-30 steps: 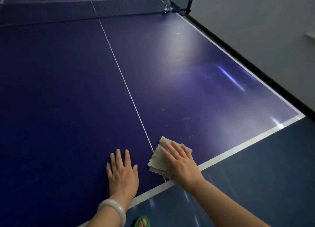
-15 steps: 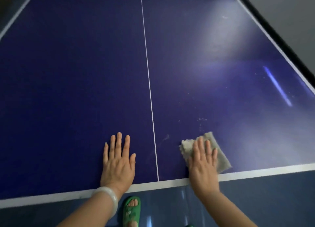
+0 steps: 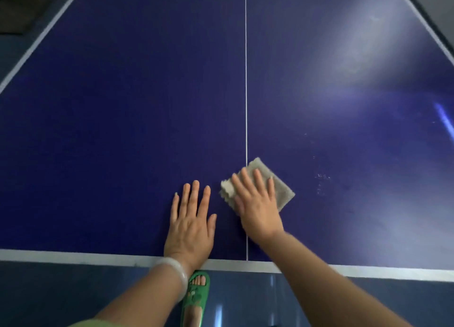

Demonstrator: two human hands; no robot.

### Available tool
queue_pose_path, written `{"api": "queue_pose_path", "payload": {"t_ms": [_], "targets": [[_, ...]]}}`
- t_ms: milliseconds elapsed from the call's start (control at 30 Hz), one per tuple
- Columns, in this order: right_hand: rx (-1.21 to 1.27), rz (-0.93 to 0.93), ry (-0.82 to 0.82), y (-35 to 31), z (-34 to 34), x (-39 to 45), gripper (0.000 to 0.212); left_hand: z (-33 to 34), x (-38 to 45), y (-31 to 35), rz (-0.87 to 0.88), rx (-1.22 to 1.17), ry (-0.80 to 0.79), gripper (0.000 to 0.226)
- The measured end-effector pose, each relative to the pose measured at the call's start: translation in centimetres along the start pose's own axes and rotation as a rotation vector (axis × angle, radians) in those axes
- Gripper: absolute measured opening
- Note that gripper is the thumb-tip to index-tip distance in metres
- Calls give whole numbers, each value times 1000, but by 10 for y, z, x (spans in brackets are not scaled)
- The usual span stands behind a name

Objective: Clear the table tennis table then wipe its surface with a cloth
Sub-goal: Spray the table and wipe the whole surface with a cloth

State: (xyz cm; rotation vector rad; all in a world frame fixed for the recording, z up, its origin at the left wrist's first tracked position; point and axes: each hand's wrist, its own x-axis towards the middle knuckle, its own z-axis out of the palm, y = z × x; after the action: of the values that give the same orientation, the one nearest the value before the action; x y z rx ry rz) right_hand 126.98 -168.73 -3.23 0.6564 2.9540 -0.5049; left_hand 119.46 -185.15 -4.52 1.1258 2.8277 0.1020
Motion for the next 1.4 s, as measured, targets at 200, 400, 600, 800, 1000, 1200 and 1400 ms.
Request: {"api": "queue_pose_path", "payload": {"t_ms": [200, 400, 600, 800, 1000, 1200, 1400], "targets": [[-97, -217, -2, 32, 9, -125, 55, 1, 0, -1, 10, -17, -20, 62], [34, 350, 103, 32, 3, -33, 71, 0, -1, 0, 16, -34, -26, 62], [-47, 77, 83, -34, 26, -89, 58, -1, -1, -1, 27, -42, -29, 61], [-98, 374, 139, 66, 7, -130, 63, -2, -1, 0, 42, -30, -36, 62], [-54, 641, 233, 50, 13, -75, 65, -1, -1, -1, 58, -22, -38, 62], [69, 12, 97, 49, 0, -93, 56, -9, 16, 25, -99, -240, -25, 67], [25, 631, 317, 183, -22, -119, 65, 0, 17, 100, -207, -116, -53, 73]]}}
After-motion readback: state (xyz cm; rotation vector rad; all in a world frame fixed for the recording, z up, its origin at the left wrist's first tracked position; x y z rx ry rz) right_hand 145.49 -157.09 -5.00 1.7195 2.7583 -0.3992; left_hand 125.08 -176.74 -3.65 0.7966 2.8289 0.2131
